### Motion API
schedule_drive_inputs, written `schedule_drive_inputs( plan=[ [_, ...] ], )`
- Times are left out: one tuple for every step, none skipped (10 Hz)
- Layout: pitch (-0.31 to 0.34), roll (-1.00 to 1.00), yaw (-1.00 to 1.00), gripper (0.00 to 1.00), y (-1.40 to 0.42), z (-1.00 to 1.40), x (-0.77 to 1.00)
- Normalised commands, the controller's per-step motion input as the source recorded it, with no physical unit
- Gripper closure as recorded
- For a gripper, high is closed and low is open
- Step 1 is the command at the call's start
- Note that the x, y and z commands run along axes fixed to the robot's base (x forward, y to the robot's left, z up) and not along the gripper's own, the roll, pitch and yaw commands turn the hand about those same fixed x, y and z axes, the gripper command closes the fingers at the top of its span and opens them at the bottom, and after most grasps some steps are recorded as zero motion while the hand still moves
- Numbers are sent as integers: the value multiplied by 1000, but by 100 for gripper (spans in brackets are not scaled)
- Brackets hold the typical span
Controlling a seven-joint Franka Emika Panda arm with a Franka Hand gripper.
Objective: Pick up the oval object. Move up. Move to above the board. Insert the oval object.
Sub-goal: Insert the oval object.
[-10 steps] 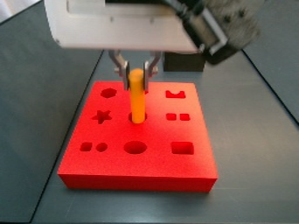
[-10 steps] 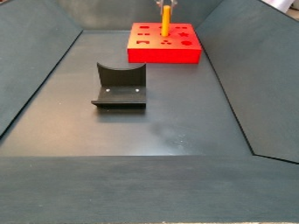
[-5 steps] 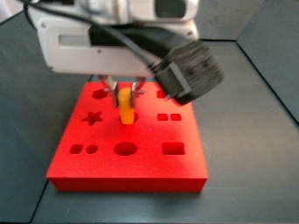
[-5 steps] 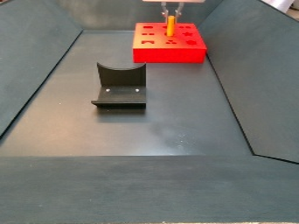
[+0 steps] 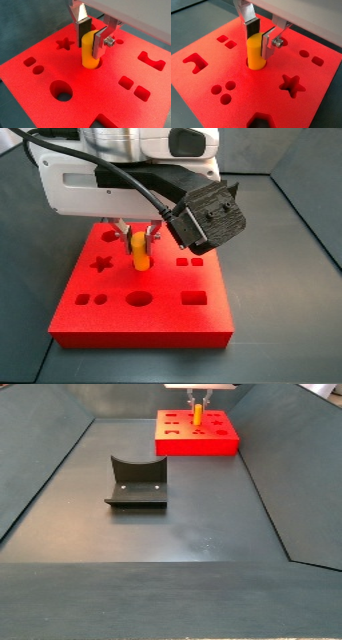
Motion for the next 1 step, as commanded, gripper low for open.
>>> schedule_drive_inputs(
  plan=[
    [-24,-6,0,100,-17,-6,0]
  ],
)
